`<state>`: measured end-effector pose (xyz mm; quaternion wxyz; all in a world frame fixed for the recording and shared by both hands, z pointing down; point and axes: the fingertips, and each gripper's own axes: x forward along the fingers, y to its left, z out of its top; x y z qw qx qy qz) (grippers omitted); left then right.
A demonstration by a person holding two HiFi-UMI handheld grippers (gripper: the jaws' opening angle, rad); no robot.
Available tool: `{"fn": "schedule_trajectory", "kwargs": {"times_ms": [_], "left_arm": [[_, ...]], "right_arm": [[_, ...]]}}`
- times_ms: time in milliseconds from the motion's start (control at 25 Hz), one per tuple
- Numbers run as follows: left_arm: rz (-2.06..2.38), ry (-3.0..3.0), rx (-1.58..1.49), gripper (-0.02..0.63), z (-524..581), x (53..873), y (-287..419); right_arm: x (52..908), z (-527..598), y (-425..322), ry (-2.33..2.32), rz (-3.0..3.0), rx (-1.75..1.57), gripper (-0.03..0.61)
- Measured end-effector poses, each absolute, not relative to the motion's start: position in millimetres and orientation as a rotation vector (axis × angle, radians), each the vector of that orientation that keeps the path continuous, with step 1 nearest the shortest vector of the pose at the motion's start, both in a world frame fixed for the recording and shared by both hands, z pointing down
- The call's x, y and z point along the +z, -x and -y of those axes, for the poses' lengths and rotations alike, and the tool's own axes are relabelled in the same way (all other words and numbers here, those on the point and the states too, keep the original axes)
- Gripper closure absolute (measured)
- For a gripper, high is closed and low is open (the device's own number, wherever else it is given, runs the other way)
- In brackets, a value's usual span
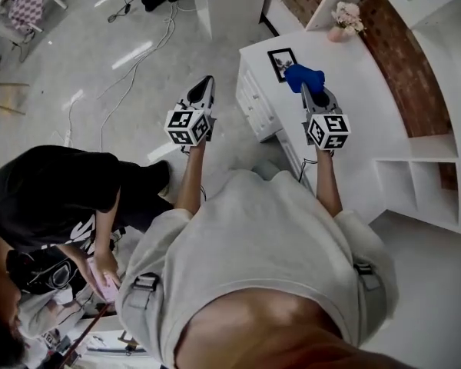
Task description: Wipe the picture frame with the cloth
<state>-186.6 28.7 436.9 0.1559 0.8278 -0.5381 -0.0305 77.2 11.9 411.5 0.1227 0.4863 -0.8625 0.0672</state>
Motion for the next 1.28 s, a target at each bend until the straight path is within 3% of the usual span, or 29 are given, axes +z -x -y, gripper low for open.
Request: {"fn": "schedule_trajectory", "kwargs": {"times_ms": [600,1280], "left_arm": [[1.630,-2.285,0.004,0.598,35,466,197],[1.713,-2.219,0.138,0.598,145,477,152]], "right_arm": [[435,93,-82,-1.314,2.564,0.199,0.522],[473,204,-127,-1.345,2.606,0.423,0.522]]}}
